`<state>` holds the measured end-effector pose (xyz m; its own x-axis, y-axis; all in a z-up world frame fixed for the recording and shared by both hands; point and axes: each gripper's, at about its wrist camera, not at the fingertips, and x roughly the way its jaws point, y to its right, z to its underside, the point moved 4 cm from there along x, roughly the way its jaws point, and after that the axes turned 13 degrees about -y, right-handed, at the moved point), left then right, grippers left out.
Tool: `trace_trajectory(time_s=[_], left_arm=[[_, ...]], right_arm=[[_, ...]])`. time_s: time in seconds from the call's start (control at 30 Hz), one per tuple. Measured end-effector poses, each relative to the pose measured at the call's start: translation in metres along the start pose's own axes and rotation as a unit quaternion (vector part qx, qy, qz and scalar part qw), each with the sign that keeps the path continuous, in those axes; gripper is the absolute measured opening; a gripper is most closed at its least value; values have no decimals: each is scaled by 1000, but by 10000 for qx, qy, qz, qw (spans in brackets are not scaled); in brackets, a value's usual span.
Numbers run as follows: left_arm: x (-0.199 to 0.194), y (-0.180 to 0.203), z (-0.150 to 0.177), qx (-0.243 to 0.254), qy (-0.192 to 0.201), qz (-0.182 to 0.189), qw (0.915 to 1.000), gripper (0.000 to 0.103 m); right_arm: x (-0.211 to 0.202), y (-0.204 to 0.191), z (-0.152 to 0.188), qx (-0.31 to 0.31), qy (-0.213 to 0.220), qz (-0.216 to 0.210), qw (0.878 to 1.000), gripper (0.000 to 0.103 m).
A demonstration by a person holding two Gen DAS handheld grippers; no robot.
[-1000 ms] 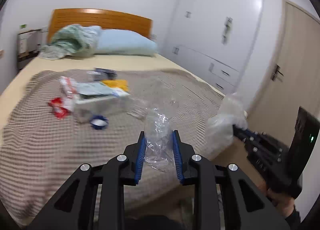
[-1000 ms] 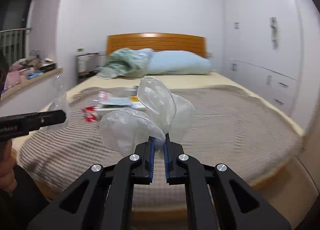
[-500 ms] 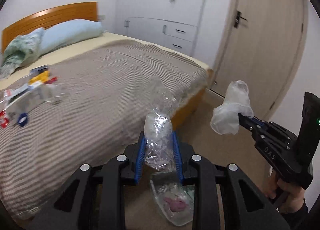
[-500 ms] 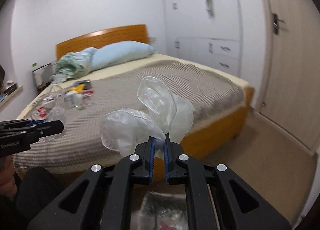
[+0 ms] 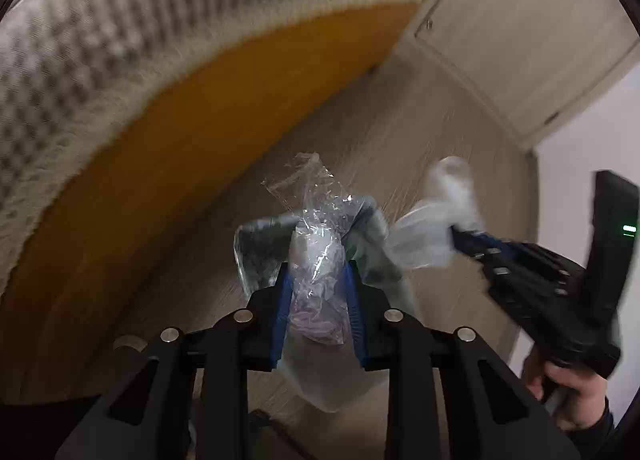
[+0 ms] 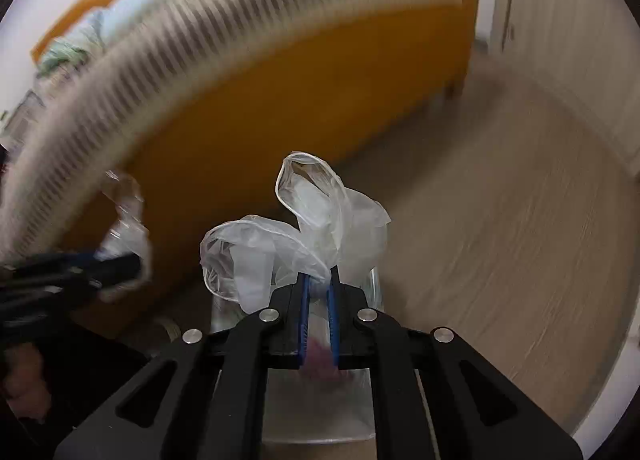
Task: Collect trash
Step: 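Open both tools over the wastebasket to drop the plastic bags, then move both tools back over the bed toward the remaining trash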
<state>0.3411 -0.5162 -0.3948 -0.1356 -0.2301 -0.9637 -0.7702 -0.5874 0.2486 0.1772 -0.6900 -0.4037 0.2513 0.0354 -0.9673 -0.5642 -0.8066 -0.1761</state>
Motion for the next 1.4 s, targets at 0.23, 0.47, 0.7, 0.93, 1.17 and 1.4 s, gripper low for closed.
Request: trace_trajectory(time_s=[0.23, 0.47, 0.7, 0.93, 1.17, 1.4], left_arm=[[72, -13, -3, -249, -789, -275, 9962, 25], [101, -18, -6, -370, -968, -210, 9944, 25], [143, -26, -8, -539, -1451, -252, 9876, 65], [143, -43, -15, -1061, -1205, -277, 9866, 77], [143, -43, -12, -1057, -1251, -416, 9856, 77], [115, -36, -8, -893, -1065, -467, 9892, 77]], right_arm=[[92, 0, 8, -190, -1004, 68, 9947, 11], [85, 16, -9, 12, -423, 120, 9990, 63], [57, 42, -2, 340, -167, -7, 9993, 64], [70, 42, 8, 293, -377, 112, 9988, 64], [73, 36, 16, 267, -515, 121, 9982, 64], [66, 32, 19, 278, -548, 164, 9980, 64]])
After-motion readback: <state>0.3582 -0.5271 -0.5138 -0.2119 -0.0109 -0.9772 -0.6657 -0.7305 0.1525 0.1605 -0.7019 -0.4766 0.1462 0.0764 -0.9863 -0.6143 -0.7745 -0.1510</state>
